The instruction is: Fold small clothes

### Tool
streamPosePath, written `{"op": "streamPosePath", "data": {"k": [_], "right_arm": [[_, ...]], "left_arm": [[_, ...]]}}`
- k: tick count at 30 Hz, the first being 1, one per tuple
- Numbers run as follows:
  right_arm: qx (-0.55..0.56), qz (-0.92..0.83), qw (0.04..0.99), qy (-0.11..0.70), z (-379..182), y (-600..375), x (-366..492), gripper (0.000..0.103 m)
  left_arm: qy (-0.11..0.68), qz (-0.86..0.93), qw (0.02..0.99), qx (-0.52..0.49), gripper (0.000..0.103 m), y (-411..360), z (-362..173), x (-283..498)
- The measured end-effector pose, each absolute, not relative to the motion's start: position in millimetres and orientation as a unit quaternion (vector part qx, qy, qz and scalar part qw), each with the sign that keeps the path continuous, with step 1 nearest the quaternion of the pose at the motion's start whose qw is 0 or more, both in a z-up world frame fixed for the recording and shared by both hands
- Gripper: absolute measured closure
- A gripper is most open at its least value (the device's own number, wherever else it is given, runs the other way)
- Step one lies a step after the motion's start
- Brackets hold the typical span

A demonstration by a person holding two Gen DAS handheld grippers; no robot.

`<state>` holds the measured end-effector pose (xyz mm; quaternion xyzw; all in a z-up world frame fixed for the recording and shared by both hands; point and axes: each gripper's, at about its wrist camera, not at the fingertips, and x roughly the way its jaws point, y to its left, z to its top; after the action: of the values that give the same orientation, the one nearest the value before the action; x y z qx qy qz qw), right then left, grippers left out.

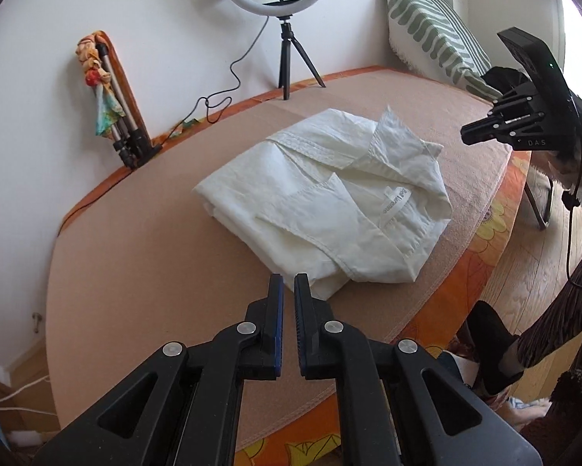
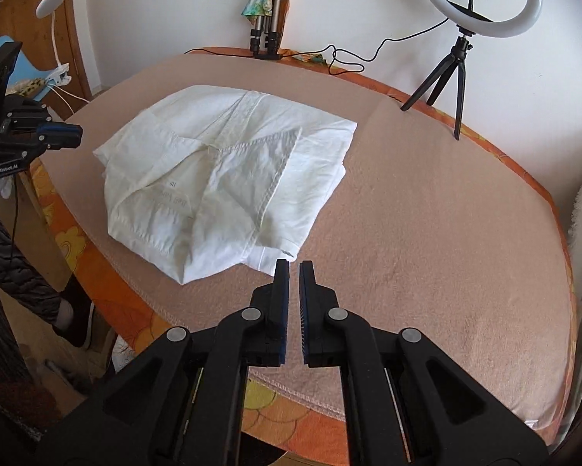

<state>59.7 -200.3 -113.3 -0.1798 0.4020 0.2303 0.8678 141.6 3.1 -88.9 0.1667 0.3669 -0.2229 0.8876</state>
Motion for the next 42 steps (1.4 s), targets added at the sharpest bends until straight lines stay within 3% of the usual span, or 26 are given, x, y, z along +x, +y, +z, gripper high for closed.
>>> {"op": "streamPosePath", "data": {"k": [3, 5, 7, 17, 20, 28, 39, 42], "right_arm": [[-0.144, 0.231, 0.884, 0.381, -89, -207, 61, 0.098], [-0.135, 0.241, 0.885, 0.375, -81, -196, 75, 0.087], [-0.113, 0.253, 0.882, 0.381, -82, -184, 96, 0.084], [-0.075, 0.246, 0.843, 0.472, -166, -165, 135, 0.084], [-0.087, 0.258, 0.839, 0.470, -155, -171, 128, 0.084], [-0.041, 0.269, 0.868, 0.414, -100, -155, 192, 0.084], [-0.111, 0.257, 0.834, 0.476, -158, -105, 268, 0.084], [-0.068, 0.249, 0.840, 0.478, -163, -128, 278, 0.084]], "left_arm": [[0.341, -0.218, 0.902, 0.150, 0.096, 7, -69, 146], [0.335, -0.221, 0.906, 0.133, 0.096, 2, -64, 162], [0.351, -0.226, 0.902, 0.109, 0.095, -6, -68, 183], [0.444, -0.211, 0.864, 0.107, 0.095, -19, -152, 219], [0.433, -0.212, 0.868, 0.117, 0.095, -8, -139, 211], [0.385, -0.212, 0.898, 0.010, 0.095, -7, -90, 270], [0.451, -0.184, 0.874, 0.010, 0.095, -38, -160, 345], [0.442, -0.180, 0.879, 0.003, 0.094, -25, -169, 340]]}}
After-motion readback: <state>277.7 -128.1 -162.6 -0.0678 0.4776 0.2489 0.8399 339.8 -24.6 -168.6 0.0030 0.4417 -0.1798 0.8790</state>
